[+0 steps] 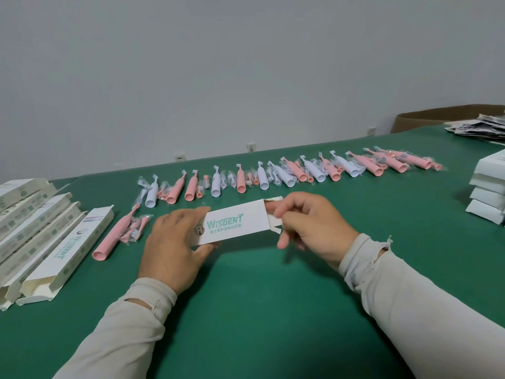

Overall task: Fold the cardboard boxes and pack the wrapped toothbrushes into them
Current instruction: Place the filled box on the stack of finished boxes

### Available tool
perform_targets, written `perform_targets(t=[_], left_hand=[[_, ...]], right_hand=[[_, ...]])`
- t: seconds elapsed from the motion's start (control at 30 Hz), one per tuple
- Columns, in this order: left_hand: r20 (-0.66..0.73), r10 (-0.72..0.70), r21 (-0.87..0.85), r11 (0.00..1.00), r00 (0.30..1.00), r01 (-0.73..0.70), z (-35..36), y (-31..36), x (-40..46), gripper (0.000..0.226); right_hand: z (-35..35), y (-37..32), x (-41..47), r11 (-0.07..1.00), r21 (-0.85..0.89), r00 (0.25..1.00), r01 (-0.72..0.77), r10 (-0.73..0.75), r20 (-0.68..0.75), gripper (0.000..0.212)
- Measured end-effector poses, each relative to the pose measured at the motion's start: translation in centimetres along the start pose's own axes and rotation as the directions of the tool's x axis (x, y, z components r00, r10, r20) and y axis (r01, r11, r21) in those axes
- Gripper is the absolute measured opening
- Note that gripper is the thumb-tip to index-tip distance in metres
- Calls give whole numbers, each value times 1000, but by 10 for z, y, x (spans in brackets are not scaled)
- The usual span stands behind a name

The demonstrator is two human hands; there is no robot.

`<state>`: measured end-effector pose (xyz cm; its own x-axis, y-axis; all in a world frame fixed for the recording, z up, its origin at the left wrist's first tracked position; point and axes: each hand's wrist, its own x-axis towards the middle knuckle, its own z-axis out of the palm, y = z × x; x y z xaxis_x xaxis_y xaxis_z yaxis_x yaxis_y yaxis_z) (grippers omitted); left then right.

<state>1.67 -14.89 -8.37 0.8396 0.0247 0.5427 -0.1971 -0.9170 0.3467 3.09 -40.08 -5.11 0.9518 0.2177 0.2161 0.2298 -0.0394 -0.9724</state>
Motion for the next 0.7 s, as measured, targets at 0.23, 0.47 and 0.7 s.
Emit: perform_targets(t=[0.23, 0.47, 0.7], left_hand=[[18, 77, -23, 997, 997, -76, 4, 2, -1, 64], [10, 12, -52, 999, 1000, -12, 5, -7, 1, 66], [45, 52, -74, 996, 998, -48, 7, -8, 0, 65]], right_hand=[[-2, 4, -1, 983, 94, 927, -158, 114, 358, 26], [-25, 7, 5, 832, -486, 959, 268, -277, 54, 53], [-28, 10, 4, 707, -635, 950, 311, -217, 223, 51]])
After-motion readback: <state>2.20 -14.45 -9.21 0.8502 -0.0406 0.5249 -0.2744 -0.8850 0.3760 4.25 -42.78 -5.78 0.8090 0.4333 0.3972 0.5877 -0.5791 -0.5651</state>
